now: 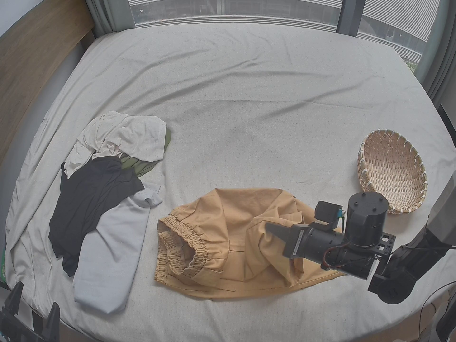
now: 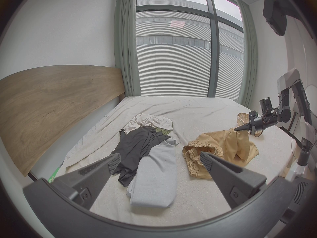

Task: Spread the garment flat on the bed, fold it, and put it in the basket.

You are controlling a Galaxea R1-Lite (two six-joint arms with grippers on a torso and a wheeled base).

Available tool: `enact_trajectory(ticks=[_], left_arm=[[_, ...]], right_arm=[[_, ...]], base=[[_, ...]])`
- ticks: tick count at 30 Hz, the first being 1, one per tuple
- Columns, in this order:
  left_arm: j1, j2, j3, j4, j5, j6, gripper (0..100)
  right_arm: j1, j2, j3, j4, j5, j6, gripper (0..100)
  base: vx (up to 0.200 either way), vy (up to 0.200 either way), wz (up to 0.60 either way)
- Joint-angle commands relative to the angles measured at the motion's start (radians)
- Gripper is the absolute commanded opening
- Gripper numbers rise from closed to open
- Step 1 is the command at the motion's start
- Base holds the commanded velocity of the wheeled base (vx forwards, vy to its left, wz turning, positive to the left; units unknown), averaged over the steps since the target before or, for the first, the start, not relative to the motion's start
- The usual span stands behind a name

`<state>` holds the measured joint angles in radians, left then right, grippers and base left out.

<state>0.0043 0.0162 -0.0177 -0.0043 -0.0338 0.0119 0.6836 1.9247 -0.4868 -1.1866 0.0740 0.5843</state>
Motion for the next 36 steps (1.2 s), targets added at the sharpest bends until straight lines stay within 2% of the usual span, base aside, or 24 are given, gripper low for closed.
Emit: enact_trajectory(ticks=[1, 3, 6, 9, 12, 13, 15, 17, 24, 26, 28, 30, 36], left_arm=[[0.0, -0.016, 0.018, -0.003, -0.001, 0.002, 100], [0.002, -0.012, -0.011, -0.039, -0.005, -0.018, 100], [0.002, 0.116, -0.217, -0.175, -0.009, -0.035, 100], [-0.01, 0.248, -0.341, -0.198, -0.023, -0.029, 100], [-0.102, 0.378, -0.347, -0.206, -0.072, -0.05, 100], [-0.102, 0.378, -0.347, -0.206, -0.072, -0.05, 100], [-0.225, 0.489, -0.341, -0.221, -0.087, -0.095, 100], [-0.267, 0.561, -0.34, -0.244, -0.097, -0.105, 100], [-0.331, 0.803, -0.338, -0.473, -0.1, -0.127, 100], [-0.342, 0.855, -0.341, -0.502, -0.1, -0.168, 100], [-0.346, 0.897, -0.347, -0.516, -0.103, -0.234, 100], [-0.352, 0.916, -0.347, -0.517, -0.107, -0.262, 100], [-0.363, 0.967, -0.327, -0.517, -0.113, -0.268, 100]], right_arm=[[-0.026, -0.046, 0.036, -0.004, 0.004, 0.0, 0], [-0.039, -0.058, 0.05, -0.005, 0.007, 0.0, 0], [-0.045, -0.07, 0.059, -0.005, 0.009, 0.0, 0], [-0.045, -0.084, 0.062, -0.004, 0.007, 0.0, 0], [-0.047, -0.11, 0.07, -0.002, 0.009, 0.0, 0], [-0.047, -0.11, 0.07, -0.002, 0.009, 0.0, 0], [-0.062, -0.136, 0.1, -0.004, 0.009, -0.001, 0], [-0.076, -0.154, 0.114, -0.002, 0.009, -0.001, 0], [-0.133, -0.182, 0.154, -0.005, 0.044, 0.0, 0], [-0.134, -0.184, 0.154, -0.005, 0.044, 0.0, 0], [-0.134, -0.182, 0.154, -0.005, 0.044, 0.0, 0], [-0.134, -0.182, 0.154, -0.005, 0.044, 0.0, 0], [-0.134, -0.179, 0.146, -0.005, 0.044, 0.0, 0]], base=[[0.0, 0.0, 0.0], [0.0, 0.0, 0.0], [0.0, 0.0, 0.0], [0.0, 0.0, 0.0], [0.0, 0.0, 0.0], [0.0, 0.0, 0.0], [0.0, 0.0, 0.0], [0.0, 0.0, 0.0], [0.0, 0.0, 0.0], [0.0, 0.0, 0.0], [0.0, 0.0, 0.0], [0.0, 0.0, 0.0], [0.0, 0.0, 0.0]])
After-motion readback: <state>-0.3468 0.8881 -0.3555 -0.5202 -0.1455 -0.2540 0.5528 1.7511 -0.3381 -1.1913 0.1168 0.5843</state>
